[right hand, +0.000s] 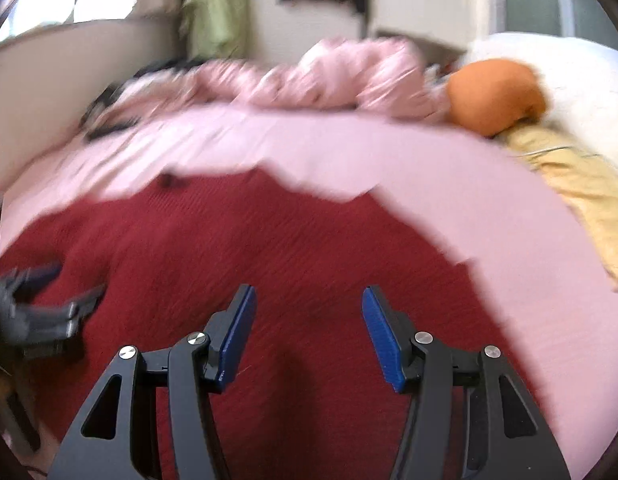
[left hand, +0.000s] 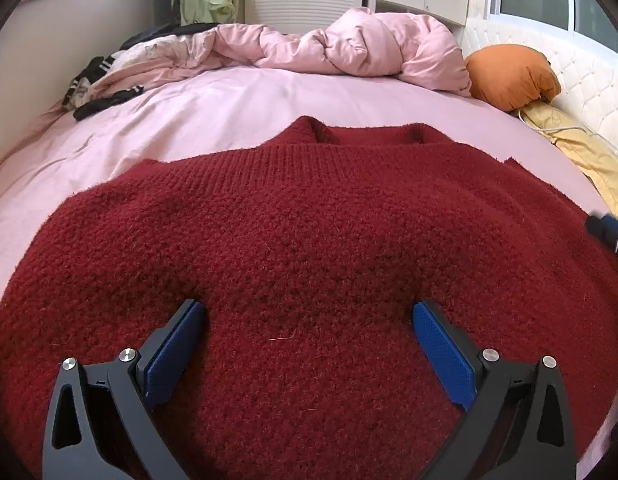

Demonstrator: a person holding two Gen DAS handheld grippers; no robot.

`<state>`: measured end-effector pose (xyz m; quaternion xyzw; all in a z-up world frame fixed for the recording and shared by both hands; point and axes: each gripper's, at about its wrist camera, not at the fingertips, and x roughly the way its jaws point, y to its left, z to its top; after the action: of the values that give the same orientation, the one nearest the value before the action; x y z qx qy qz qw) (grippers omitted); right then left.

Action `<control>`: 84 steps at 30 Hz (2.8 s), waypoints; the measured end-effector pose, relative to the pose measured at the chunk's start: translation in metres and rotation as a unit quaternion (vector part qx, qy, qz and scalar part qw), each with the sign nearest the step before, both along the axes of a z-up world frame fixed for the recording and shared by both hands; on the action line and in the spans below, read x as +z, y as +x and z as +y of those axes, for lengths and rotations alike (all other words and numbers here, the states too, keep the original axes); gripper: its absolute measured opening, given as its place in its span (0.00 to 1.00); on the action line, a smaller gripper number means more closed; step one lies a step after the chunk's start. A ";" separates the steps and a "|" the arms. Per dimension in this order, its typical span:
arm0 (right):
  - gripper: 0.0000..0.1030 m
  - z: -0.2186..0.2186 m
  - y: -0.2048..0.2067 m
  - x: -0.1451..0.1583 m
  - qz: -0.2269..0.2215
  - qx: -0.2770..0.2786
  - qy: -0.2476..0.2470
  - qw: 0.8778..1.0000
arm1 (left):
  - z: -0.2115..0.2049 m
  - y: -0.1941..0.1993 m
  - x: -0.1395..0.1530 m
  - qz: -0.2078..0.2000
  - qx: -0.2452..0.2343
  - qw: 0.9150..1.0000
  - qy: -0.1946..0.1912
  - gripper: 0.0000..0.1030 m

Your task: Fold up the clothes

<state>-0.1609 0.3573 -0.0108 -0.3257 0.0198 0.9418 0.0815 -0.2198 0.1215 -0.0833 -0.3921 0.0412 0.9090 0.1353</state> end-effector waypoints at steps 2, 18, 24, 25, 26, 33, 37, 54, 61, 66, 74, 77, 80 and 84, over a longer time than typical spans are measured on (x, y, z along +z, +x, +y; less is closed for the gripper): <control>0.55 0.021 -0.006 0.005 -0.002 -0.040 -0.007 0.999 | 0.000 0.000 0.000 0.000 0.000 1.000 0.000 1.00; 0.58 0.061 -0.019 -0.042 -0.038 -0.065 -0.028 0.997 | -0.019 0.026 0.036 0.113 0.030 0.993 -0.009 0.99; 0.58 0.061 -0.018 -0.041 -0.035 -0.064 -0.030 0.997 | -0.054 -0.011 0.003 0.008 0.084 0.996 0.003 1.00; 0.58 0.060 -0.017 -0.042 -0.035 -0.064 -0.030 0.997 | -0.051 -0.011 0.003 0.010 0.084 0.996 -0.006 1.00; 0.58 0.061 -0.017 -0.042 -0.035 -0.065 -0.029 0.997 | -0.048 -0.011 0.004 0.013 0.084 0.996 -0.018 1.00; 0.58 0.059 -0.019 -0.042 -0.034 -0.066 -0.024 0.997 | -0.065 0.005 0.023 0.069 0.112 0.991 0.009 1.00; 0.58 0.059 -0.020 -0.043 -0.033 -0.066 -0.023 0.997 | -0.068 -0.014 0.004 0.010 0.128 0.992 -0.017 1.00; 0.59 0.060 -0.021 -0.044 -0.031 -0.067 -0.027 0.997 | -0.098 -0.023 0.001 -0.015 0.158 0.987 0.001 1.00; 0.60 0.047 -0.028 -0.038 -0.060 -0.078 0.013 0.995 | -0.090 -0.009 0.020 -0.008 0.148 0.988 -0.033 1.00; 0.60 0.027 0.007 0.000 -0.065 -0.044 -0.044 0.996 | -0.095 0.063 0.075 0.079 0.141 0.983 -0.082 1.00; 0.61 -0.044 0.093 0.040 -0.088 -0.046 -0.049 0.994 | -0.107 0.146 0.113 0.021 0.104 0.994 0.002 1.00; 0.61 -0.068 0.118 0.059 -0.084 -0.047 0.005 0.995 | -0.104 0.166 0.108 -0.007 0.093 0.996 0.006 1.00; 0.63 -0.072 0.144 0.076 -0.062 -0.036 -0.050 0.996 | -0.100 0.183 0.105 -0.006 0.088 0.996 0.007 1.00; 0.75 -0.092 0.166 0.069 -0.062 -0.055 -0.008 0.996 | -0.086 0.194 0.096 -0.016 0.052 0.998 0.008 1.00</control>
<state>0.0056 0.2648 0.0579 -0.3829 0.0405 0.9134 0.1317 -0.0263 0.0354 0.0122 -0.4068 0.0109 0.9088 0.0918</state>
